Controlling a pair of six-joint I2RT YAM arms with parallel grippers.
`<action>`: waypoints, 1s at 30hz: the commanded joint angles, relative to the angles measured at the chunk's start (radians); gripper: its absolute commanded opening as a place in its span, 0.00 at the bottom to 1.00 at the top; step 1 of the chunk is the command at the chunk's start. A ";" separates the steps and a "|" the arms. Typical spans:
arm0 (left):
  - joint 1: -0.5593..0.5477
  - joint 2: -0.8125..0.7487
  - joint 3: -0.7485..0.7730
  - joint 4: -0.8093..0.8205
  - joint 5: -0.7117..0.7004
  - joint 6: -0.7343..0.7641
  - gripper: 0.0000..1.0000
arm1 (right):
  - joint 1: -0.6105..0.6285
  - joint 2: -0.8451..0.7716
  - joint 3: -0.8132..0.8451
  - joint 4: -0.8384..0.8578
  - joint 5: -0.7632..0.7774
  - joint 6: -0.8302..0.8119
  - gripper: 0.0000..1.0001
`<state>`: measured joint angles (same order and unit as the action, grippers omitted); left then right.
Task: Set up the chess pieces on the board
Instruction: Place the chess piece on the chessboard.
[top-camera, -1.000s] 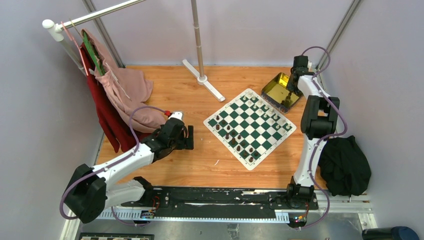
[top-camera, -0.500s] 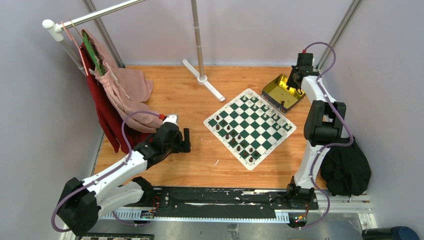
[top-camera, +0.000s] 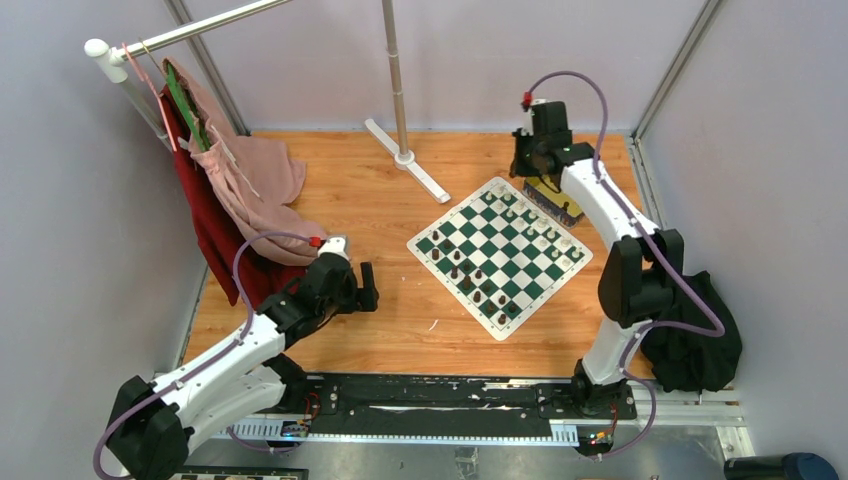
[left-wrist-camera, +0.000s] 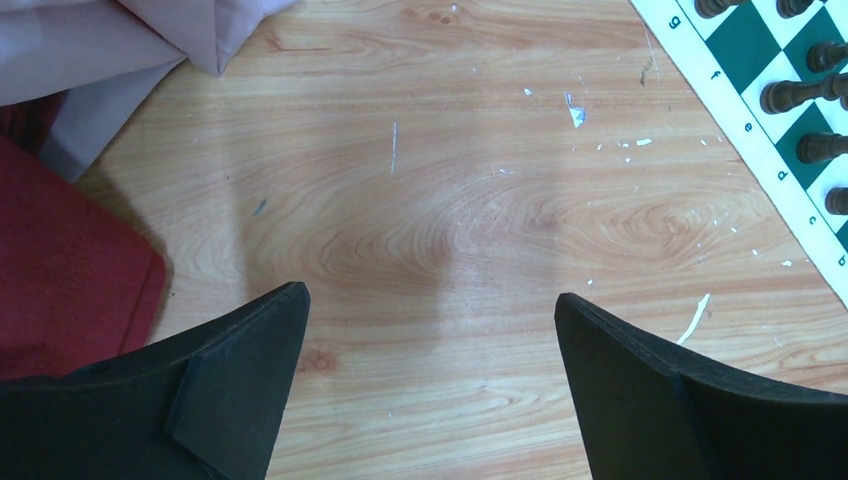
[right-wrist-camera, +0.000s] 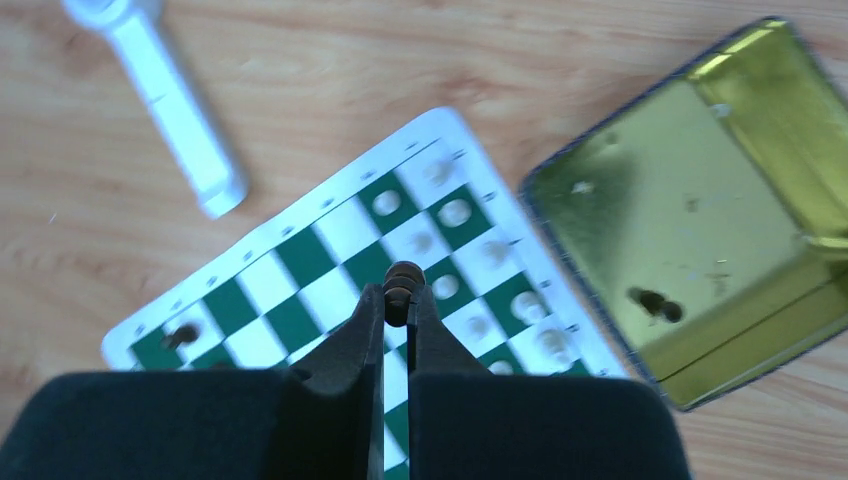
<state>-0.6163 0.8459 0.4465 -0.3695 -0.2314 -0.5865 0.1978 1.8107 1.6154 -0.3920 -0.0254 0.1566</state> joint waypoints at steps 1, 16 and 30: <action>0.007 -0.029 -0.009 -0.025 0.016 -0.020 1.00 | 0.127 -0.096 -0.081 -0.082 -0.009 -0.054 0.00; 0.006 -0.084 -0.014 -0.058 0.041 -0.027 1.00 | 0.433 -0.271 -0.291 -0.127 -0.010 -0.074 0.00; 0.007 -0.073 -0.011 -0.056 0.044 -0.024 1.00 | 0.553 -0.223 -0.403 0.004 -0.030 -0.104 0.00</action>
<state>-0.6163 0.7723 0.4446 -0.4156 -0.1909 -0.6064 0.7326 1.5646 1.2289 -0.4316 -0.0452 0.0807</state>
